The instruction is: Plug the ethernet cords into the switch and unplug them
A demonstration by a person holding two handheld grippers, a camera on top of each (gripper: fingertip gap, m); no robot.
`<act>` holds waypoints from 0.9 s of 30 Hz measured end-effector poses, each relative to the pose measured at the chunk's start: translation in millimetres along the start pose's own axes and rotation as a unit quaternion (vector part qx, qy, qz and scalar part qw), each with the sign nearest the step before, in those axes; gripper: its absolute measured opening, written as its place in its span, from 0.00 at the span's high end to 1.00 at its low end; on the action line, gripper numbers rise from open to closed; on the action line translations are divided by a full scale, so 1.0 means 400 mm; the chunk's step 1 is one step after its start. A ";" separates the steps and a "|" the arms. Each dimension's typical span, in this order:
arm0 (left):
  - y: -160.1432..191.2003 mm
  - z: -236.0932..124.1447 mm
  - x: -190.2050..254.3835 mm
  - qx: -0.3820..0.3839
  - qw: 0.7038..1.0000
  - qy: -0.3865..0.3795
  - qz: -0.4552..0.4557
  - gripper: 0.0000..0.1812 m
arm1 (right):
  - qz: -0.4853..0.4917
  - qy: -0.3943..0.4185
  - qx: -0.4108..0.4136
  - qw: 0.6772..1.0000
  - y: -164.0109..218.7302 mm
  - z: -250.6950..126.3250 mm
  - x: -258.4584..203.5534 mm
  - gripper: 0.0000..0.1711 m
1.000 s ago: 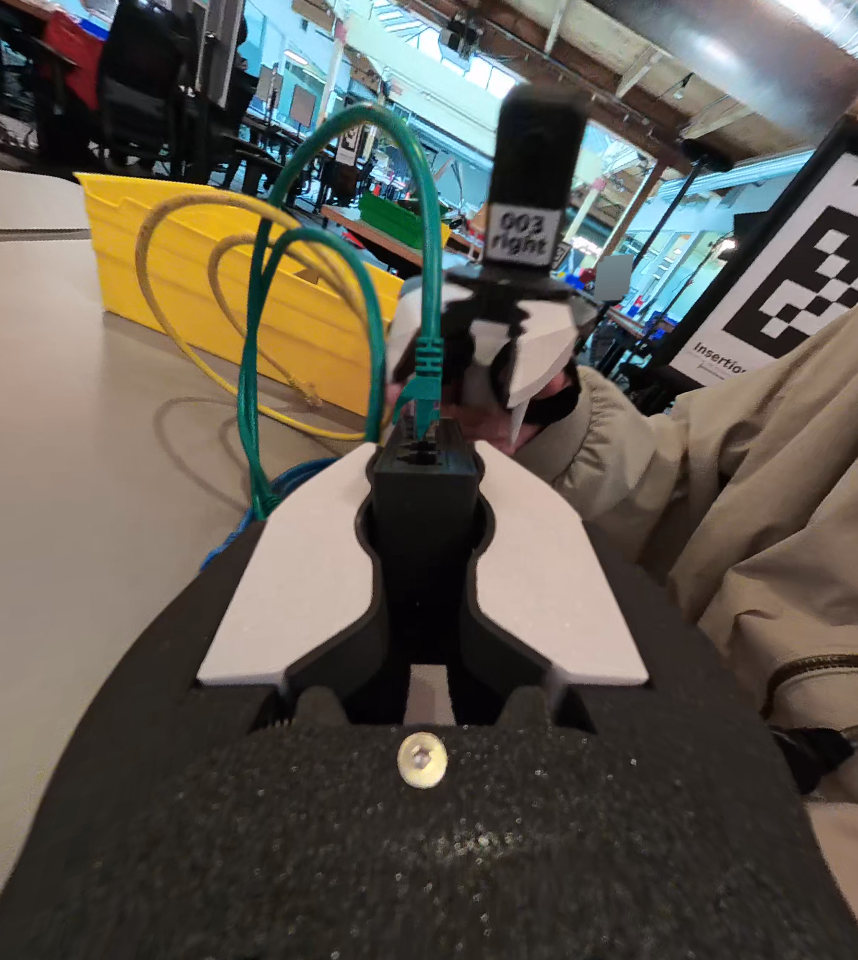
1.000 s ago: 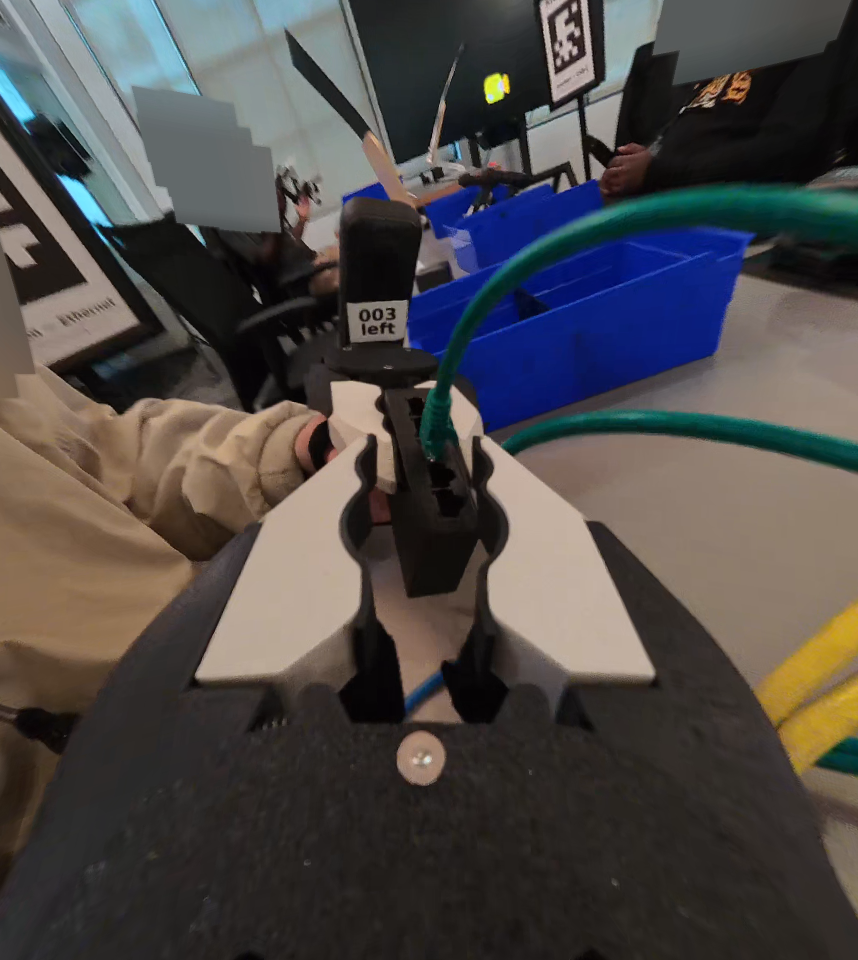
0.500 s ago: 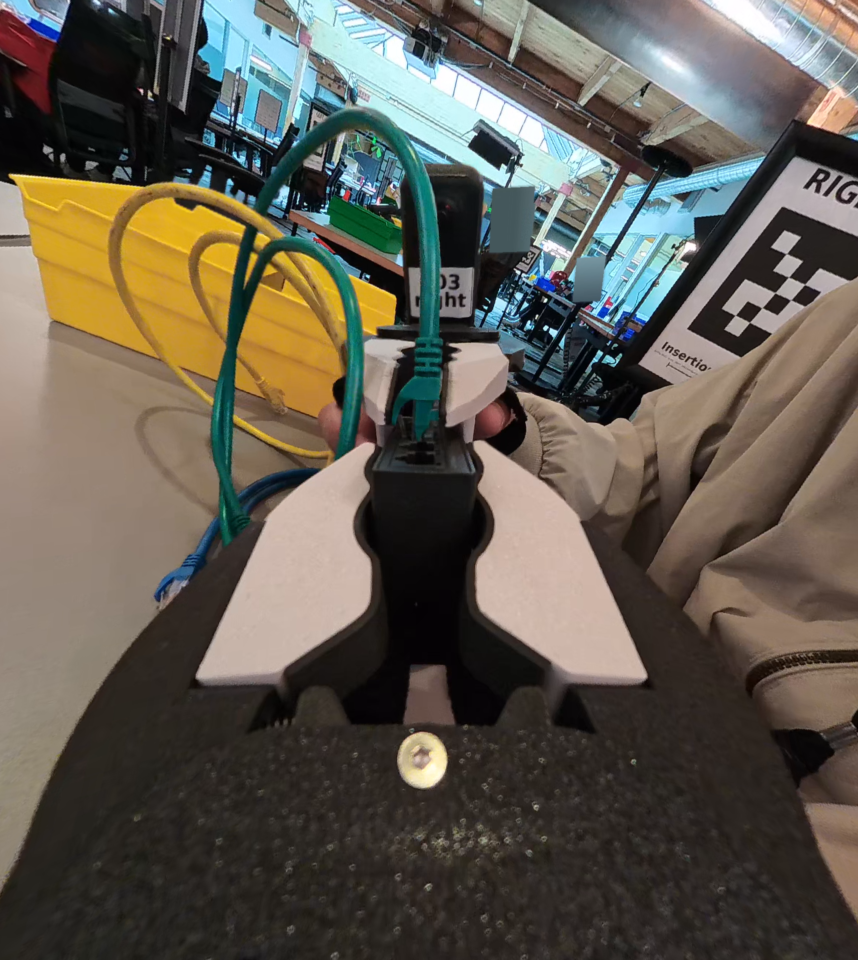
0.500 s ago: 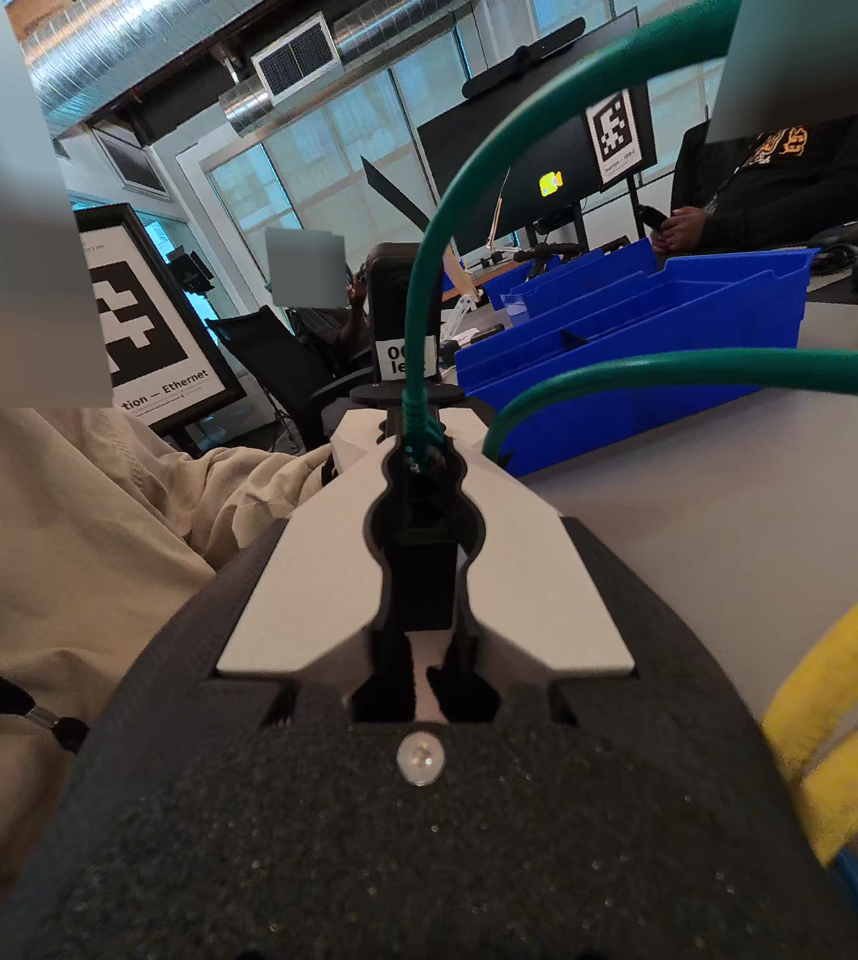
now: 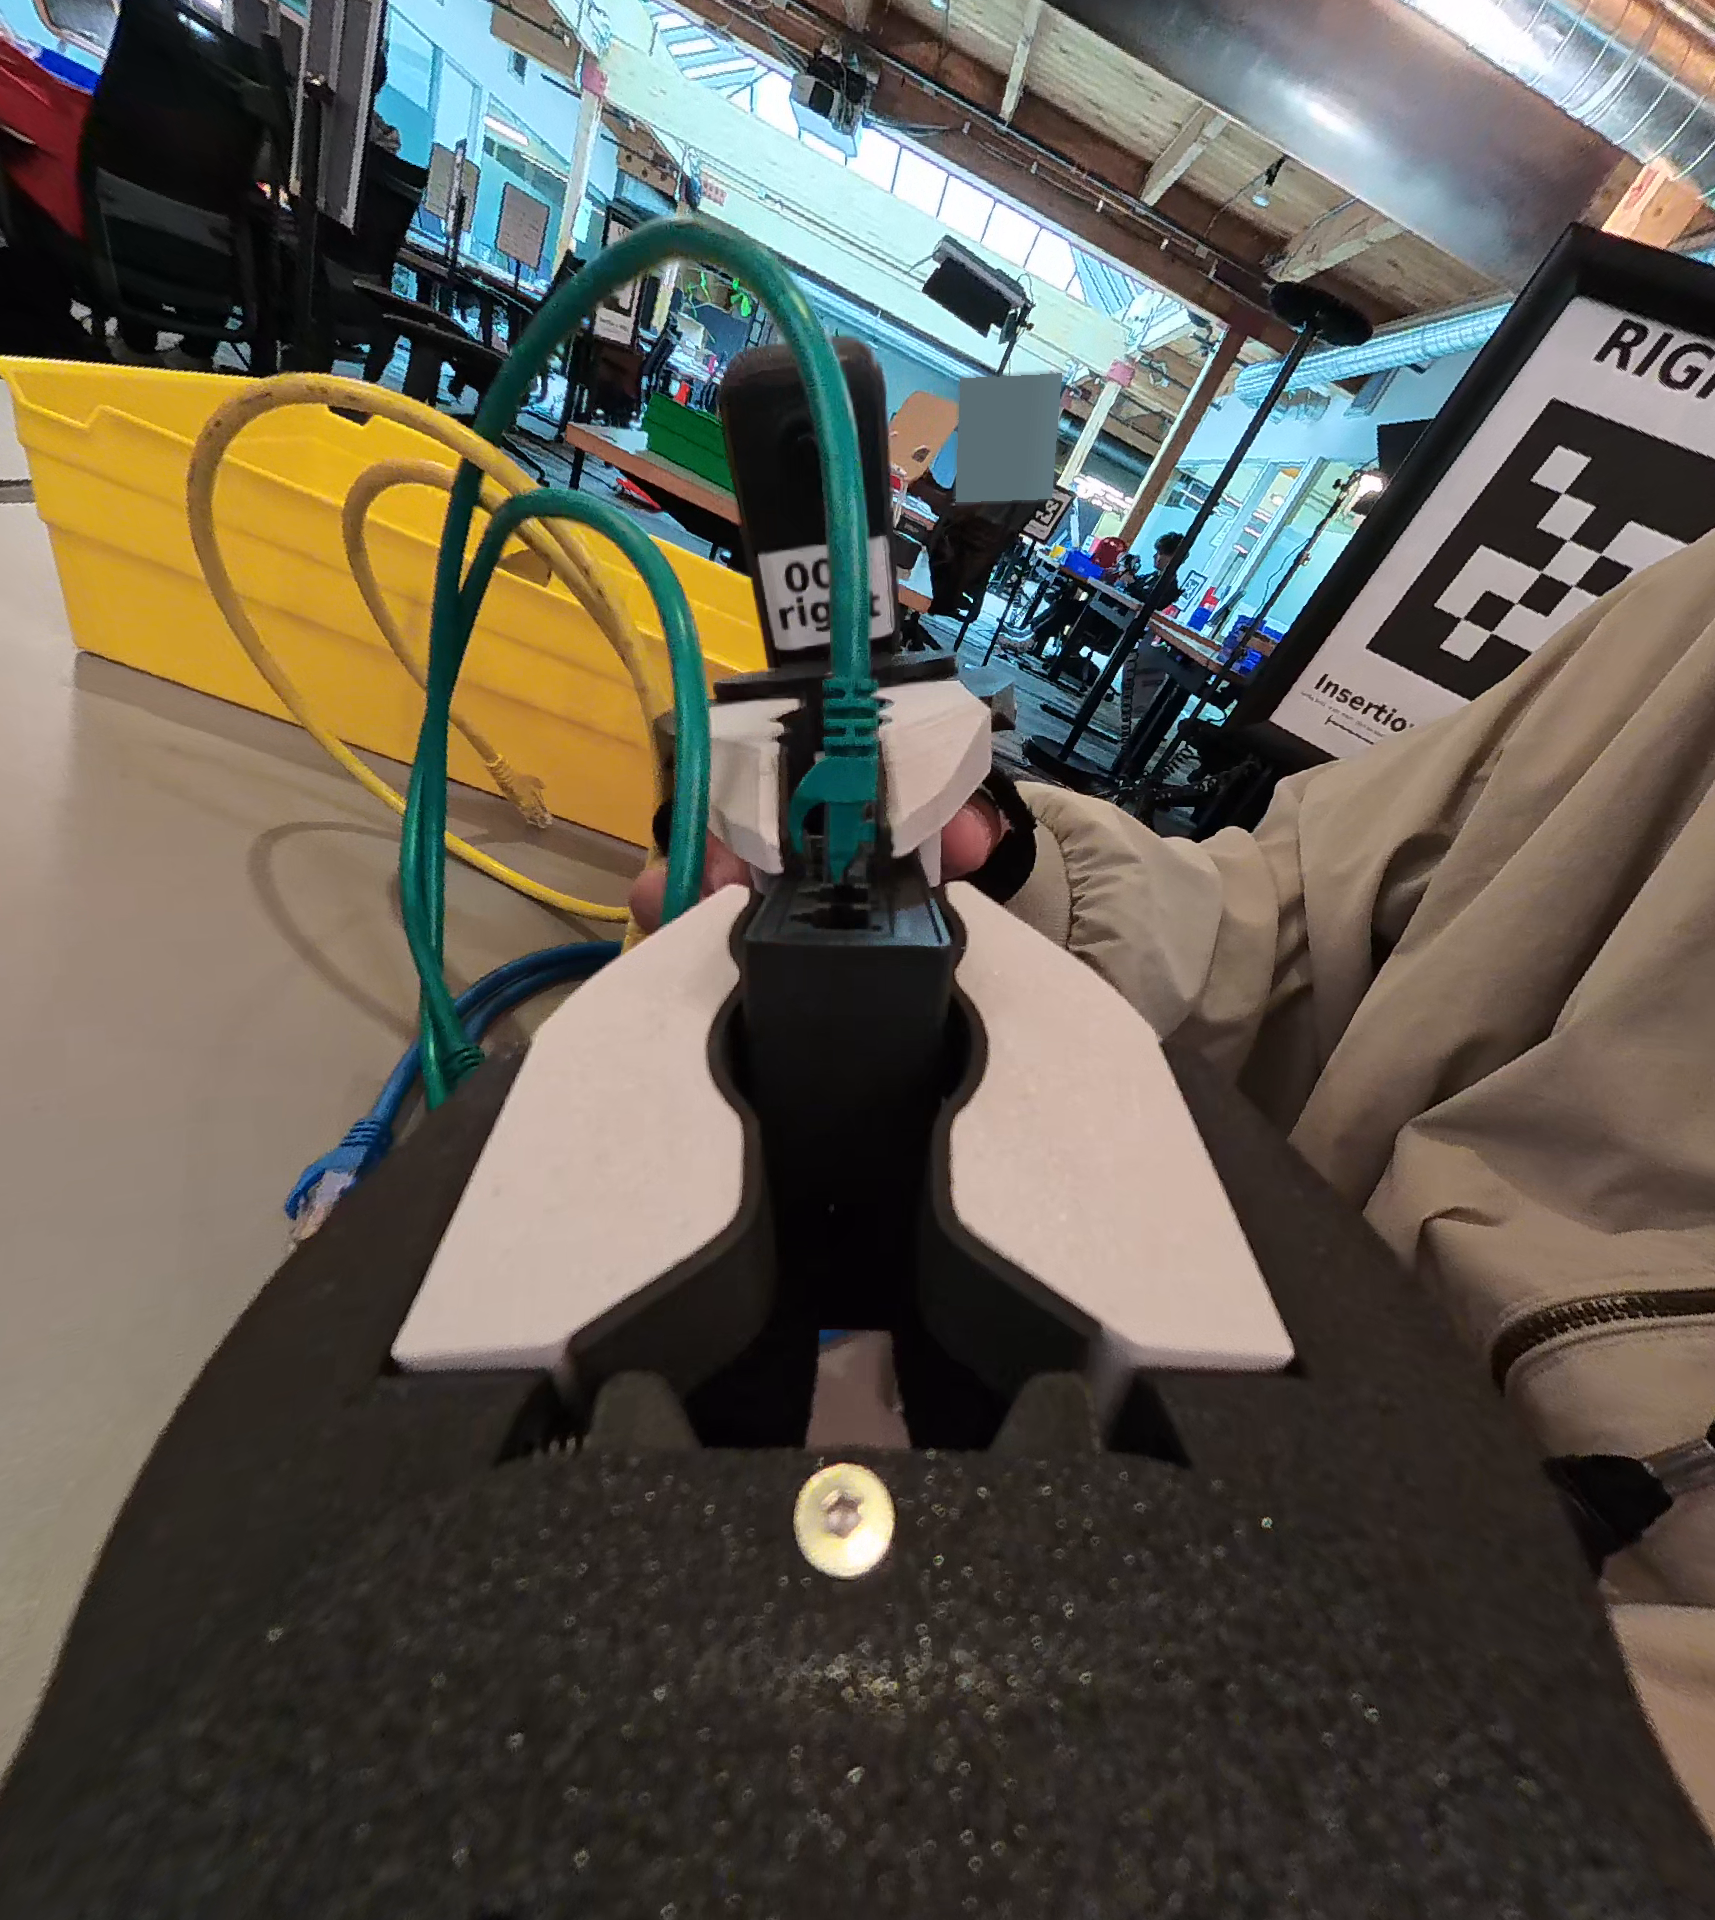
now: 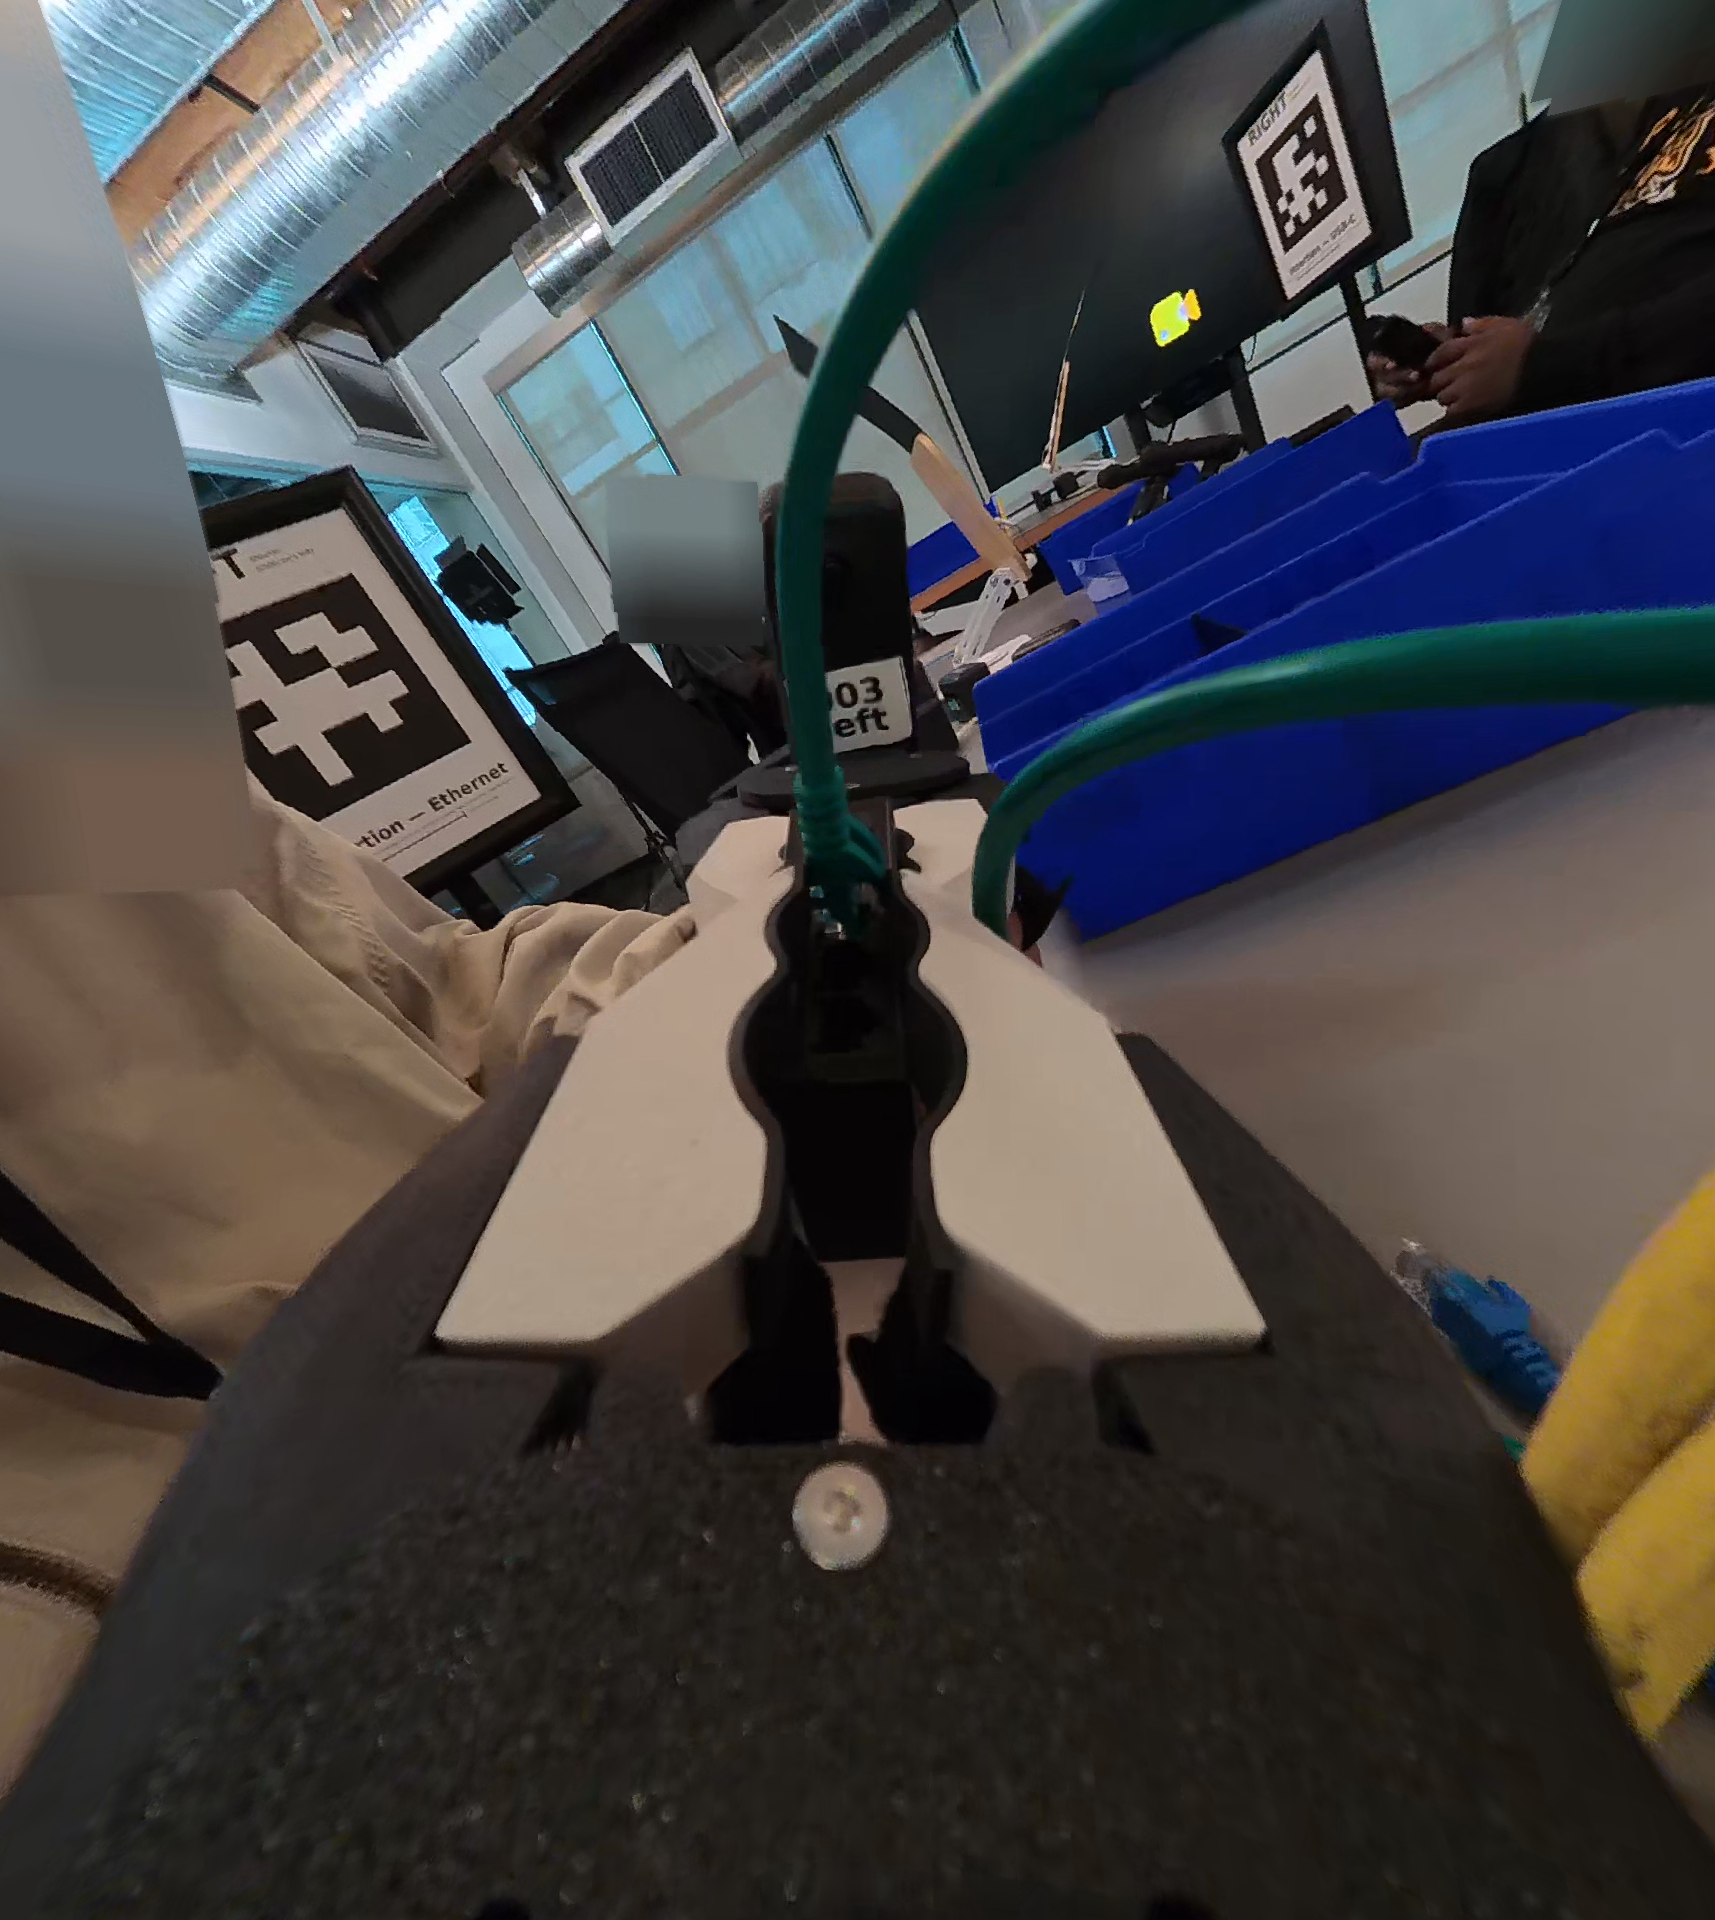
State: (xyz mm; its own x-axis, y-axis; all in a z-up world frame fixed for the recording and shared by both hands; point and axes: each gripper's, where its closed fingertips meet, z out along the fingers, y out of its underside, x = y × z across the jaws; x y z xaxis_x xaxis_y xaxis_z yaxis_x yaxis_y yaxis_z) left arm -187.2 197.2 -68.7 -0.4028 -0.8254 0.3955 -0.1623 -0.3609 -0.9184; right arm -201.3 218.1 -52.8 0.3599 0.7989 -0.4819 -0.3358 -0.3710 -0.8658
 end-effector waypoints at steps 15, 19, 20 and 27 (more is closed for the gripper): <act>-0.005 -0.012 0.000 -0.025 1.000 0.002 0.002 0.83 | -0.043 0.016 -0.012 0.999 -0.010 0.013 -0.006 0.94; 0.000 -0.019 -0.002 -0.051 0.999 -0.002 -0.001 0.83 | -0.035 0.010 -0.004 0.999 -0.010 0.019 -0.003 0.94; 0.005 -0.023 -0.002 -0.060 0.998 0.001 -0.002 0.83 | -0.031 0.012 -0.009 0.999 -0.005 0.022 -0.002 0.94; 0.051 -0.040 -0.011 -0.135 0.991 0.003 -0.025 0.84 | -0.024 0.012 0.043 0.999 -0.041 0.012 0.004 0.94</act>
State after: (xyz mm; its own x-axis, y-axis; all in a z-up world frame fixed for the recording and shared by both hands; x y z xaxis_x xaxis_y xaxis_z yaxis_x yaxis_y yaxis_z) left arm -203.1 200.5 -89.4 -0.3929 -0.8066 0.4415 -0.4163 -0.2721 -0.8676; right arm -199.3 227.7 -38.6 0.3971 0.8029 -0.4445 -0.3912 -0.2900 -0.8734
